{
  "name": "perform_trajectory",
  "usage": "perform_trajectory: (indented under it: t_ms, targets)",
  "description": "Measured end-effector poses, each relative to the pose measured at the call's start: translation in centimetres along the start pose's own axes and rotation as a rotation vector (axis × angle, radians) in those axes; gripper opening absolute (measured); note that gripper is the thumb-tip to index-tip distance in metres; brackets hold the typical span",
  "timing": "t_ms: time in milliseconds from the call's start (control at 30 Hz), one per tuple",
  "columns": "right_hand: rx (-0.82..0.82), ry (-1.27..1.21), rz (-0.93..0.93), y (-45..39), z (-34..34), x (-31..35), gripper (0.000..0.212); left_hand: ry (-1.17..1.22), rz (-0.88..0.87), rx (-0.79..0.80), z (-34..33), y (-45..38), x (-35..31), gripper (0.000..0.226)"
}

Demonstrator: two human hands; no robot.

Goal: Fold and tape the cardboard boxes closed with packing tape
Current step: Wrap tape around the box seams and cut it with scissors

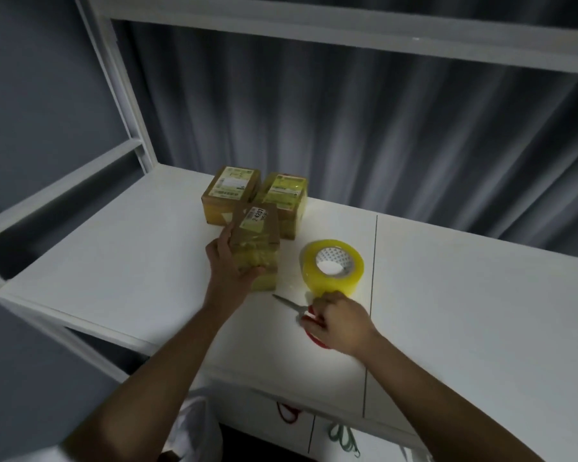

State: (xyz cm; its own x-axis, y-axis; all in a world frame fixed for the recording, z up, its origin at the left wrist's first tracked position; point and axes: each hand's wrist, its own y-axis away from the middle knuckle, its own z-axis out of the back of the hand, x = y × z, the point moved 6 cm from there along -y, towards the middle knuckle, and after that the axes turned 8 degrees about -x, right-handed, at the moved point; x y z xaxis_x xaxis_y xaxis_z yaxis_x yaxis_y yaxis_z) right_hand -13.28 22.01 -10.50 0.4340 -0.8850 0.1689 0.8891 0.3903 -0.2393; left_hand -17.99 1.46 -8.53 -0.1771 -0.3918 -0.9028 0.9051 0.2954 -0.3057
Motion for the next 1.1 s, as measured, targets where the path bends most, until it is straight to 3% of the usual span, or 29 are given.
perform_trajectory:
  t_ms: [67,167,400,533,667,800,900,1100]
  targets:
    - [0.169,0.033,-0.092,0.8,-1.9,-0.1,0.047,-0.011,-0.001,0.012,-0.2,0.1,0.0,0.104]
    - [0.2,-0.084,-0.238,1.5,-2.4,-0.7,0.058,-0.026,-0.024,0.007,-0.3,0.3,-0.2,0.105]
    - [0.38,0.037,-0.32,1.0,-1.8,-2.1,0.041,-0.041,-0.043,0.03,-0.3,0.0,-0.3,0.116]
    - [0.384,0.171,-0.241,1.5,-0.9,-2.7,0.037,-0.041,-0.039,0.027,-0.2,0.1,-0.4,0.115]
    - [0.376,0.148,-0.19,1.5,0.0,-2.6,0.034,-0.058,-0.047,0.035,-0.2,0.1,0.3,0.108]
    - [0.233,-0.027,-0.25,1.1,2.8,-2.9,0.039,-0.067,-0.073,0.043,-0.2,-0.1,0.8,0.108]
    - [0.086,0.021,-0.281,-0.1,5.9,-3.3,0.045,-0.087,-0.105,0.014,-0.3,-0.3,0.7,0.105]
    - [0.282,0.384,-0.189,-4.0,7.9,-2.4,0.079,-0.074,-0.113,0.007,-0.3,0.0,0.5,0.101]
